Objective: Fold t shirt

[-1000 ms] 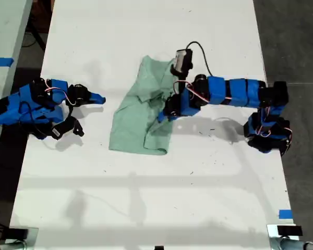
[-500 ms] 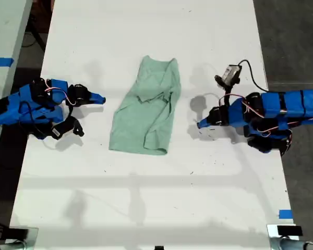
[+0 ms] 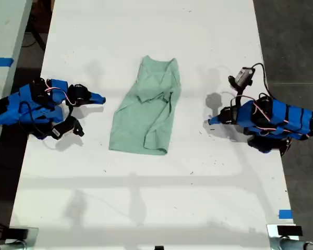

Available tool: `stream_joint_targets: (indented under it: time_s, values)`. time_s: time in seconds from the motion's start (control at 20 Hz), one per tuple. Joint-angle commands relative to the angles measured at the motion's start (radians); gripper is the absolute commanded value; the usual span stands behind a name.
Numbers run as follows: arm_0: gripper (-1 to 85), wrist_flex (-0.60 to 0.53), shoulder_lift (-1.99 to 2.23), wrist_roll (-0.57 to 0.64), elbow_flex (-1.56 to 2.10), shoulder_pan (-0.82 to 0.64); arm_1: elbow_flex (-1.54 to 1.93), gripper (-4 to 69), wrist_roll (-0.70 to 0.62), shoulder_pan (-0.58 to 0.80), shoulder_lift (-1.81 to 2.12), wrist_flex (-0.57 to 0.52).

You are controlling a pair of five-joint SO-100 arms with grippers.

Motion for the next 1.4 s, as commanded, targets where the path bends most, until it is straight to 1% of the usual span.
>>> stream_joint_targets:
  time_s: [0.0,0.05,0.1,0.3,0.35,0.45,1.35]
  values:
    - [-0.3,0.0,0.003,-0.009,0.041,0.006,0.061,3.2,0.04,0.011,0.009,0.005]
    - [-0.3,0.0,0.003,-0.011,0.041,0.008,0.061,5.0,0.032,0.008,0.011,0.006]
    - [-0.3,0.0,0.003,-0.011,0.041,0.008,0.061,5.1,0.014,-0.002,0.015,0.005]
    - [-0.3,0.0,0.003,-0.009,0.041,0.008,0.061,6.9,0.031,-0.037,0.015,0.005]
    - [-0.3,0.0,0.003,-0.009,0.041,0.009,0.061,5.9,0.026,-0.038,0.015,0.005]
    - [-0.3,0.0,0.003,-0.011,0.041,0.014,0.061,1.0,0.028,-0.046,0.015,0.005]
    - [-0.3,0.0,0.003,-0.014,0.041,0.017,0.061,1.0,0.044,-0.072,0.015,0.003]
